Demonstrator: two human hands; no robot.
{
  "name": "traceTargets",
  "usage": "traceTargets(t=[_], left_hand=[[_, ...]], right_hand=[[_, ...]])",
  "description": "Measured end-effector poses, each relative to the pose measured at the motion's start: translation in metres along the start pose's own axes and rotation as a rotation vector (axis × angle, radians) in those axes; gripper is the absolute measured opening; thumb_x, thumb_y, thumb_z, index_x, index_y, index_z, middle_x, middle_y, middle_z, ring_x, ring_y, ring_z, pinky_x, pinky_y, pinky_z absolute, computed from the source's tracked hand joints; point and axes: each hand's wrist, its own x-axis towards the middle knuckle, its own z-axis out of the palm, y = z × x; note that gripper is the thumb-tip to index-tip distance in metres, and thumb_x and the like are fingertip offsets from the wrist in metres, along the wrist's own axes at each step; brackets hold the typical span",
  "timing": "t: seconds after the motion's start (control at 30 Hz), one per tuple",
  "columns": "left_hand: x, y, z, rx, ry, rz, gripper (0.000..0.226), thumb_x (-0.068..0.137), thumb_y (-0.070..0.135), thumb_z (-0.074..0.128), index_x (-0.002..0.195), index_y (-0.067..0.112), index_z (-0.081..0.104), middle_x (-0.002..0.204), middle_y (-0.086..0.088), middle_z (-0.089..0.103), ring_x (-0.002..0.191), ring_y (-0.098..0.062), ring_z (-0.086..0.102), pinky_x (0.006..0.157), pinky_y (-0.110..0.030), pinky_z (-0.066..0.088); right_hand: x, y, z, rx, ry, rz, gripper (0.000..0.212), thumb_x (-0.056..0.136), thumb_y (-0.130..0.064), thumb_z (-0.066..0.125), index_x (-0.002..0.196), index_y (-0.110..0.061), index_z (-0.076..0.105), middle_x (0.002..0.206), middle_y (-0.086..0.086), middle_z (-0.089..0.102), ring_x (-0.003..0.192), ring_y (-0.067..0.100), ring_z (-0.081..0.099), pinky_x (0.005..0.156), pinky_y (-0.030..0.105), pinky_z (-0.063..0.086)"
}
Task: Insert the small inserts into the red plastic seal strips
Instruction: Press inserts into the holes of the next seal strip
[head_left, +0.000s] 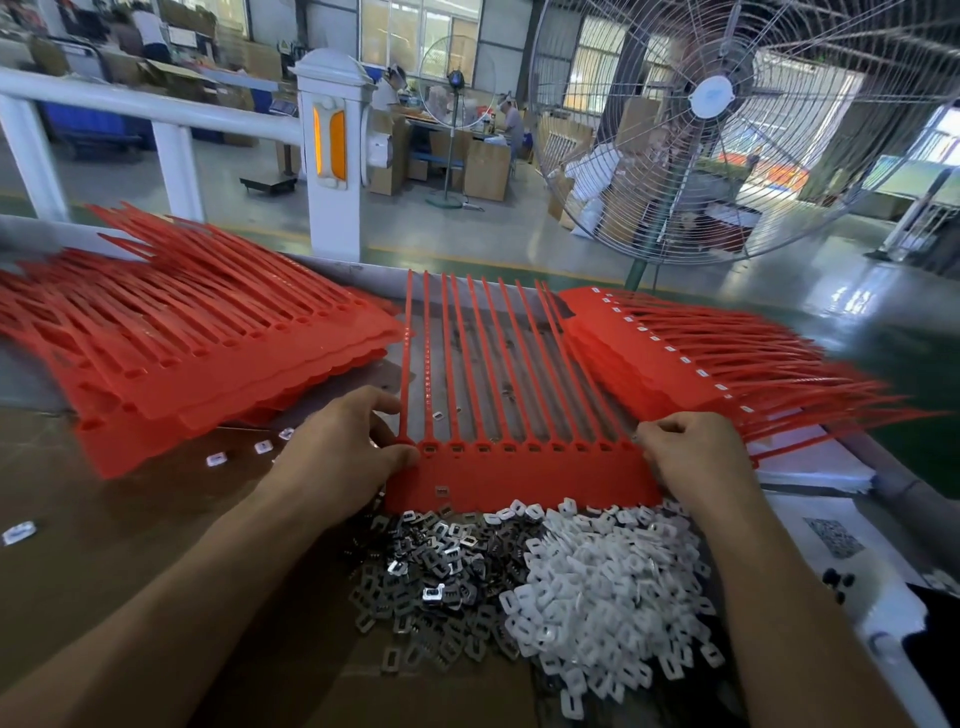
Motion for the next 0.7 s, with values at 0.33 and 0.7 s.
traceTargets(t=[0.33,0.7], left_hand=[[0.0011,-0.0024,0.0003,0.004,0.002,-0.006,0.049,0.082,0.038,0.081,0.125,0.036,0.058,0.088,0.018,0.068,0.073,0.003,0.062,0.059,-0.017,0.040],[0.0016,-0.0036,0.0000,0.009,0.001,-0.007,0.050,0.082,0.039,0.081,0.126,0.036,0.057,0.088,0.017,0.068,0.075,0.003,0.062,0.059,-0.017,0.041]], right_hand=[[-0.0016,0.0011,0.0073,-0.125,-0.032,-0.035,0.020,0.094,-0.028,0.069,0.076,-0.021,0.073,0.064,0.002,0.070,0.058,0.019,0.064,0.053,0.029,0.041],[0.0000,0.0020,0.0099,-0.172,-0.026,-0.036,0.023,0.094,-0.028,0.068,0.072,-0.020,0.071,0.064,0.003,0.070,0.062,0.022,0.066,0.056,0.032,0.046]])
